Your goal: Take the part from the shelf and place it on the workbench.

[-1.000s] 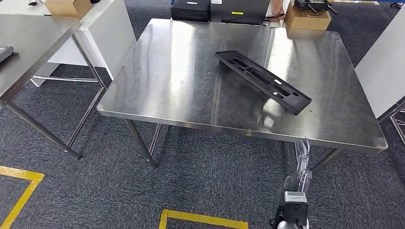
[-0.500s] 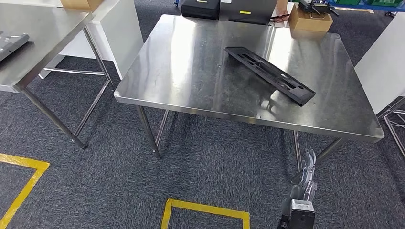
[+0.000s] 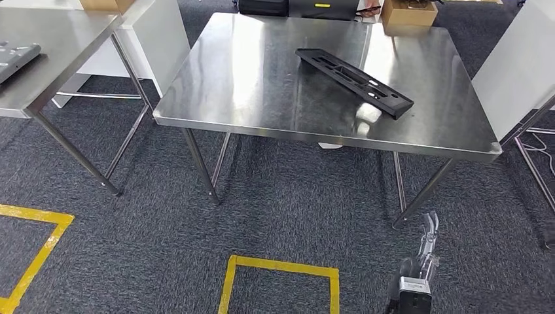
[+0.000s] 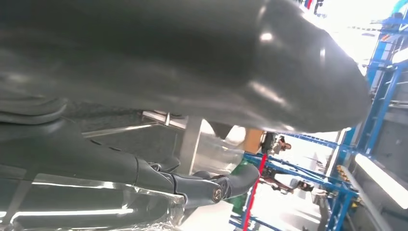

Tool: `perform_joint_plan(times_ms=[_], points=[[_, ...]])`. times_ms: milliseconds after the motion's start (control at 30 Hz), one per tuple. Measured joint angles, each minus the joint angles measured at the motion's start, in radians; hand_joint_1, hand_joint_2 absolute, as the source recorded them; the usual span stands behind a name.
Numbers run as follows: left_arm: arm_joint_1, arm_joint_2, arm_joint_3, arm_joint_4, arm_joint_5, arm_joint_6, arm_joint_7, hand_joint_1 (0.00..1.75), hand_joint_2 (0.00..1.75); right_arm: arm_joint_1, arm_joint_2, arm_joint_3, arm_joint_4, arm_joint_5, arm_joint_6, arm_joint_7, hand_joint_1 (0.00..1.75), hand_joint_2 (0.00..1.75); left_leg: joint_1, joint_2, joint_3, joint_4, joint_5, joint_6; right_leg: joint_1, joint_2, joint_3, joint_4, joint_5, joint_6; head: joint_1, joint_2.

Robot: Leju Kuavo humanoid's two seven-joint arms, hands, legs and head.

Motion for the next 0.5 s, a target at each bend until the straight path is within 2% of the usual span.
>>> perform_joint_plan(times_ms=[33, 67, 100, 133, 167, 200, 233, 267, 300, 367, 400, 433, 500], points=[[0.000, 0.000, 0.000, 0.000, -0.002, 0.000, 0.000, 0.00, 0.00, 0.000, 0.005, -0.007, 0.004, -0.004, 0.006, 0.000, 0.00, 0.00, 0.003, 0.000, -0.010, 0.063, -0.032, -0.005, 0.000, -0.001, -0.012, 0.001, 0.011, 0.001, -0.001, 0.000], [0.000, 0.000, 0.000, 0.000, -0.004, 0.000, 0.000, 0.00, 0.00, 0.000, 0.008, -0.015, 0.010, -0.009, 0.013, 0.000, 0.00, 0.00, 0.006, 0.000, -0.012, 0.110, -0.038, -0.010, 0.000, -0.001, -0.025, 0.004, 0.023, 0.004, -0.001, 0.000], [0.000, 0.001, -0.001, 0.000, -0.005, 0.000, 0.001, 0.00, 0.00, 0.001, 0.012, -0.023, 0.016, -0.016, 0.020, 0.000, 0.00, 0.00, 0.010, 0.000, 0.000, 0.128, -0.021, -0.013, -0.001, -0.002, -0.039, 0.007, 0.033, 0.008, -0.001, 0.000], [0.000, 0.001, -0.001, 0.000, -0.006, -0.001, 0.001, 0.00, 0.00, 0.001, 0.014, -0.032, 0.022, -0.022, 0.025, 0.000, 0.00, 0.00, 0.015, 0.000, 0.028, 0.109, 0.010, -0.016, -0.002, -0.002, -0.053, 0.013, 0.041, 0.013, -0.001, 0.000], [-0.001, 0.000, -0.002, 0.000, -0.007, -0.001, 0.001, 0.00, 0.00, 0.002, 0.016, -0.040, 0.027, -0.028, 0.029, 0.000, 0.00, 0.00, 0.019, 0.000, 0.072, 0.058, 0.039, -0.018, -0.004, -0.002, -0.067, 0.021, 0.048, 0.018, -0.001, 0.000], [-0.001, 0.000, -0.003, 0.000, -0.007, -0.002, 0.001, 0.00, 0.00, 0.002, 0.017, -0.048, 0.031, -0.032, 0.032, 0.000, 0.00, 0.00, 0.021, -0.001, 0.123, -0.012, 0.048, -0.020, -0.005, -0.002, -0.080, 0.029, 0.052, 0.024, -0.002, 0.000], [-0.002, 0.000, -0.004, 0.000, -0.008, -0.002, 0.002, 0.00, 0.00, 0.002, 0.019, -0.056, 0.035, -0.035, 0.034, 0.000, 0.00, 0.00, 0.021, -0.004, 0.166, -0.077, 0.045, -0.019, -0.004, -0.002, -0.090, 0.037, 0.057, 0.031, -0.001, 0.000], [-0.003, -0.001, -0.004, 0.000, -0.008, -0.002, 0.002, 0.00, 0.00, 0.001, 0.021, -0.062, 0.039, -0.036, 0.035, 0.000, 0.00, 0.00, 0.019, -0.007, 0.194, -0.125, 0.033, -0.016, -0.003, -0.002, -0.097, 0.042, 0.063, 0.040, -0.001, 0.000], [-0.004, -0.001, -0.004, 0.000, -0.009, -0.002, 0.002, 0.00, 0.00, -0.001, 0.023, -0.068, 0.043, -0.035, 0.035, 0.000, 0.00, 0.00, 0.014, -0.009, 0.204, -0.151, 0.021, -0.010, -0.002, -0.003, -0.104, 0.044, 0.071, 0.049, -0.001, 0.000], [-0.005, -0.002, -0.004, 0.000, -0.009, 0.000, 0.004, 0.00, 0.00, -0.004, 0.029, -0.078, 0.052, -0.033, 0.036, 0.000, 0.00, 0.00, 0.010, -0.007, 0.190, -0.163, 0.027, 0.011, -0.001, -0.003, -0.116, 0.046, 0.084, 0.065, 0.000, 0.000], [-0.005, -0.004, -0.004, 0.000, -0.008, 0.001, 0.004, 0.00, 0.00, -0.006, 0.031, -0.084, 0.057, -0.032, 0.036, 0.000, 0.00, 0.00, 0.009, -0.005, 0.178, -0.165, 0.036, 0.024, -0.001, -0.002, -0.126, 0.056, 0.073, 0.067, 0.001, 0.000], [-0.006, -0.006, -0.004, 0.000, -0.008, 0.001, 0.005, 0.00, 0.00, -0.007, 0.034, -0.089, 0.063, -0.032, 0.036, 0.000, 0.00, 0.00, 0.008, -0.002, 0.165, -0.168, 0.049, 0.037, -0.001, -0.001, -0.139, 0.081, 0.044, 0.064, 0.004, 0.000], [-0.007, -0.008, -0.004, 0.000, -0.008, 0.002, 0.005, 0.00, 0.00, -0.008, 0.038, -0.097, 0.073, -0.031, 0.035, 0.000, 0.00, 0.00, 0.005, 0.002, 0.133, -0.170, 0.076, 0.052, -0.002, 0.002, -0.173, 0.188, -0.052, 0.049, 0.007, 0.000]])
